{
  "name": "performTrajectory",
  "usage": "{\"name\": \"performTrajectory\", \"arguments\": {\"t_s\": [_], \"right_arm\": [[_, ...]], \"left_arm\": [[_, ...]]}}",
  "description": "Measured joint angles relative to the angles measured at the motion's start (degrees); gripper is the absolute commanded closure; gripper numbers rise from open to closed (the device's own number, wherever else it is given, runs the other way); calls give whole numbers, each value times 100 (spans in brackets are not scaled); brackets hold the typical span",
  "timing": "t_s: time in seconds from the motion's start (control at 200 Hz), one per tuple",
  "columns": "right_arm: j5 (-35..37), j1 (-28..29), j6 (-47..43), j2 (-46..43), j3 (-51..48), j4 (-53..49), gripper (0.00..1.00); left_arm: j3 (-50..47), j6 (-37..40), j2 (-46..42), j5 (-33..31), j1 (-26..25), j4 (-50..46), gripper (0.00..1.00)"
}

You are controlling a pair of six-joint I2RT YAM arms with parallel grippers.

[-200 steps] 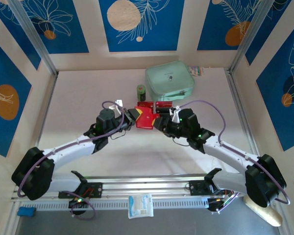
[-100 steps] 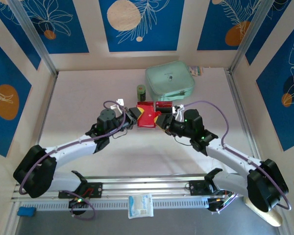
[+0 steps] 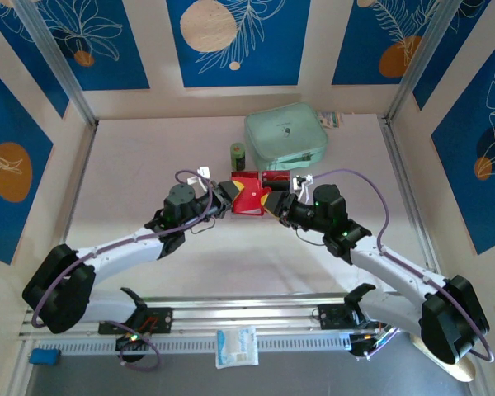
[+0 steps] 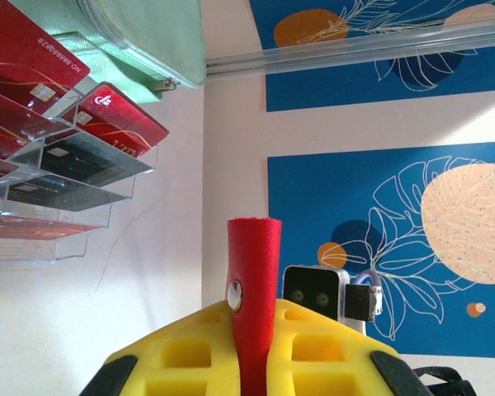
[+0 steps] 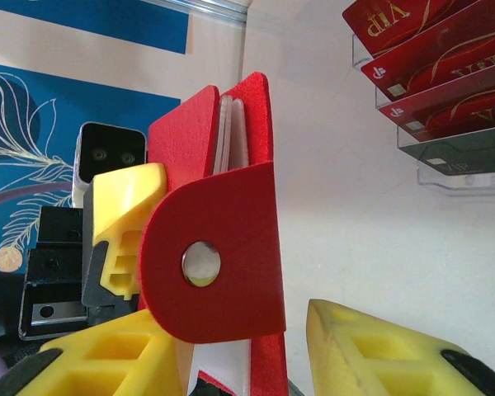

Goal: Put the credit cards into the card holder

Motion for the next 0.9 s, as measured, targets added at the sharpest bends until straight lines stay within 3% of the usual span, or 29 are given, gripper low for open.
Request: {"name": "performTrajectory", "arguments": {"t_s": [0.285, 0.9], "right_arm": [[-2, -22, -48, -122, 0, -249, 66], [-61, -22, -85, 11, 0, -420, 63]], "left_arm": [[0, 0, 70, 0, -7, 2, 100], [0, -76, 195, -2, -37, 116, 100]]}}
